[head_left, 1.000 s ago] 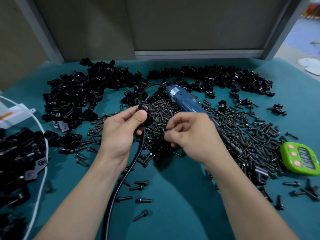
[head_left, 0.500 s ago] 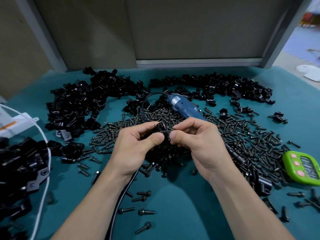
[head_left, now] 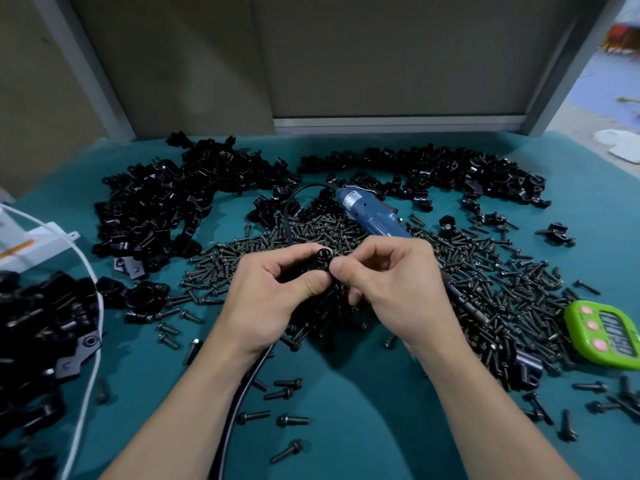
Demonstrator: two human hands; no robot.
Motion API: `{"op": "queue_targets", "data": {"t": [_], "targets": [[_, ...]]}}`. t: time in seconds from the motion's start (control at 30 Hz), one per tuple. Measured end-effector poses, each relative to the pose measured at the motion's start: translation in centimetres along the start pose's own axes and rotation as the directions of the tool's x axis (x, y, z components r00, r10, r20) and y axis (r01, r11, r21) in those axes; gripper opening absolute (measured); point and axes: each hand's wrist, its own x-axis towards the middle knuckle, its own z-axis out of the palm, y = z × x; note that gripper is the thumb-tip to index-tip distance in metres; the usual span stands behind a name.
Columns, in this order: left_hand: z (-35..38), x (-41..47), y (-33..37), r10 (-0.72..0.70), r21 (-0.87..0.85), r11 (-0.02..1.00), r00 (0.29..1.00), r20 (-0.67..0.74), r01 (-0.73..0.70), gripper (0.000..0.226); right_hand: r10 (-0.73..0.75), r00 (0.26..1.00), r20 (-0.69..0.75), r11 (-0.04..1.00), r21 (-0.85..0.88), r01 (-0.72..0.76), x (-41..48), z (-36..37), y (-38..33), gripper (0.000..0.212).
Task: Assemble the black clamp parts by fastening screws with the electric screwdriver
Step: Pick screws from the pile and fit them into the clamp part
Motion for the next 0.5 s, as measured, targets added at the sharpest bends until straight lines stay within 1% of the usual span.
{"op": "queue_targets", "data": {"t": [0.03,0.1,0.2,0.27,0.3,0.33,0.4,0.43,0.5], "targets": [[0.1,-0.1,0.3,0.015,0.007,1.0,1.0,0.013,-0.015,0.029,-0.001,1.0,-0.003,1.0,-0.025,0.001,0.0,0.1,0.0,0.026],[0.3,-0.3,0.8,0.056,0.025,0.998,0.997,0.047,-0.057,0.034,-0.007,1.0,-0.009,0.997,-0.078,0.007,0.0,0.3,0.0,0.031],[0.3,-0.3,1.0,0.089,0.056,0.994,0.995,0.039,-0.091,0.039,0.011,1.0,0.019,0.986,-0.168,-0.007,-0.1,0.7,-0.2,0.04],[0.2,-0.2,0.6,0.084,0.064,0.994,0.996,0.028,-0.085,0.041,0.027,0.998,0.057,0.983,-0.185,-0.016,-0.2,0.5,-0.4,0.043],[0.0,-0.2,0.3,0.078,0.072,0.994,0.997,0.02,-0.079,0.044,0.027,0.996,0.083,0.985,-0.17,-0.013,-0.2,0.3,-0.5,0.039],[-0.1,-0.1,0.1,0.07,0.082,0.994,0.998,0.006,-0.07,0.046,0.021,0.994,0.111,0.988,-0.152,-0.004,-0.2,0.0,-0.5,0.03],[-0.2,0.0,-0.2,0.053,0.096,0.994,0.998,-0.016,-0.051,0.041,0.009,0.988,0.154,0.991,-0.132,0.011,-0.1,-0.4,-0.6,0.013],[-0.2,0.0,-0.3,0.044,0.102,0.994,0.999,-0.021,-0.041,0.037,0.005,0.988,0.155,0.99,-0.138,0.017,0.0,-0.4,-0.7,0.013],[-0.2,-0.1,-0.2,0.04,0.117,0.992,0.999,-0.023,-0.037,0.037,-0.005,0.99,0.14,0.983,-0.181,0.031,-0.1,-0.1,-0.6,0.018]]}}
